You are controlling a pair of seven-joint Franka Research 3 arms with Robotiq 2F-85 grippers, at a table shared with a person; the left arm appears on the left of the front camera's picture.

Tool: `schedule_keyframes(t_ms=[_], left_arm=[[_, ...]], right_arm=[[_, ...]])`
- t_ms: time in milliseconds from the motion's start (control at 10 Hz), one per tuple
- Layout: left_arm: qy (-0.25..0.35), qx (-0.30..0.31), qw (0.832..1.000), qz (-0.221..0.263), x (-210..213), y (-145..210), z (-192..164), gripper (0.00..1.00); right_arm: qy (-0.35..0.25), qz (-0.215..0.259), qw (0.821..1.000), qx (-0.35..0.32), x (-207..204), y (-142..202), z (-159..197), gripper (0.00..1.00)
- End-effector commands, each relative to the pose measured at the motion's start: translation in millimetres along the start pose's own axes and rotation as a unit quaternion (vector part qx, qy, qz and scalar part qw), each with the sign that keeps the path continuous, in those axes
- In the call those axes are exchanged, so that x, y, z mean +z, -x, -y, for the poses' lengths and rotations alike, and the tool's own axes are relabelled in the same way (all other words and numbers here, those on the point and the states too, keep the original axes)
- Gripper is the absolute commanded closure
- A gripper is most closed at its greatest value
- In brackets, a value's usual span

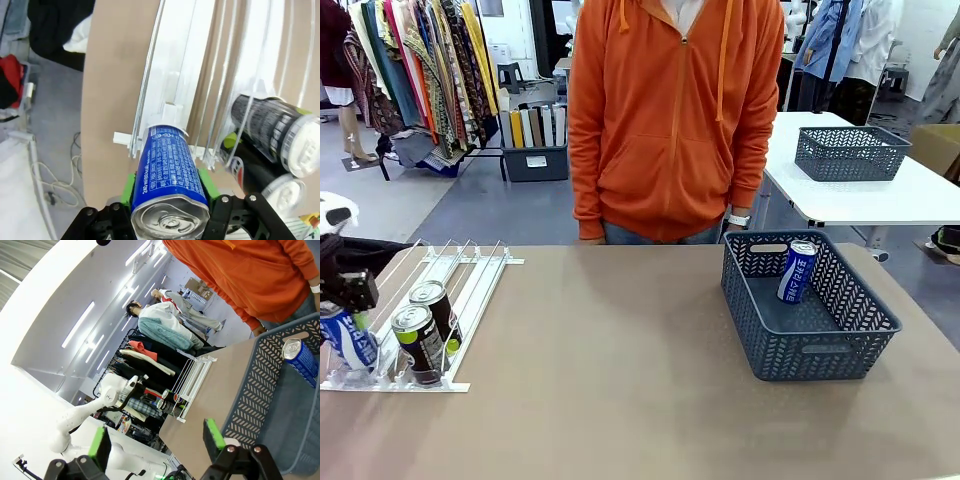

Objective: Retrieve and store the cans from the dispenser.
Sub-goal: Pick up the last remaining can from one row of the Automatic Can Dispenser and place it in the middle of the table.

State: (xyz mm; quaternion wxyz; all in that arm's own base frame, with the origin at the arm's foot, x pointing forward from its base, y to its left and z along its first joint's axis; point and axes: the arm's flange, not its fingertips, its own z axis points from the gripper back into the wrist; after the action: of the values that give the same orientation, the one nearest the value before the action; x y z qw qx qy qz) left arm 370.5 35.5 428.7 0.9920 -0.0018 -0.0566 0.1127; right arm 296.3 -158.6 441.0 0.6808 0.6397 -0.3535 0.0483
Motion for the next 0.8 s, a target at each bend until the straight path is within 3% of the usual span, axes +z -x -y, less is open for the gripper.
schedule_keyframes(t_ms=[0,100,400,500,600,700], left_arm=[[-0.008,0.025,0.999,0.041,57,20,3,1.00],[-0.006,0.023,0.999,0.049,89,29,1,1.00],[0.004,0.022,0.986,0.163,165,55,-9,1.00],[0.020,0.040,0.984,0.174,172,57,-13,1.00],[0.011,0.012,0.992,0.128,161,53,-7,1.00],[0.011,0.012,0.992,0.128,161,53,-7,1.00]], right_arm=[[-0.005,0.009,1.000,-0.005,-2,-4,-4,0.00],[-0.005,0.009,1.000,-0.005,-2,-4,-4,0.00],[-0.005,0.009,1.000,-0.005,-2,-4,-4,0.00],[-0.005,0.009,1.000,-0.005,-2,-4,-4,0.00],[-0.005,0.009,1.000,-0.005,-2,-4,-4,0.00],[-0.005,0.009,1.000,-0.005,-2,-4,-4,0.00]])
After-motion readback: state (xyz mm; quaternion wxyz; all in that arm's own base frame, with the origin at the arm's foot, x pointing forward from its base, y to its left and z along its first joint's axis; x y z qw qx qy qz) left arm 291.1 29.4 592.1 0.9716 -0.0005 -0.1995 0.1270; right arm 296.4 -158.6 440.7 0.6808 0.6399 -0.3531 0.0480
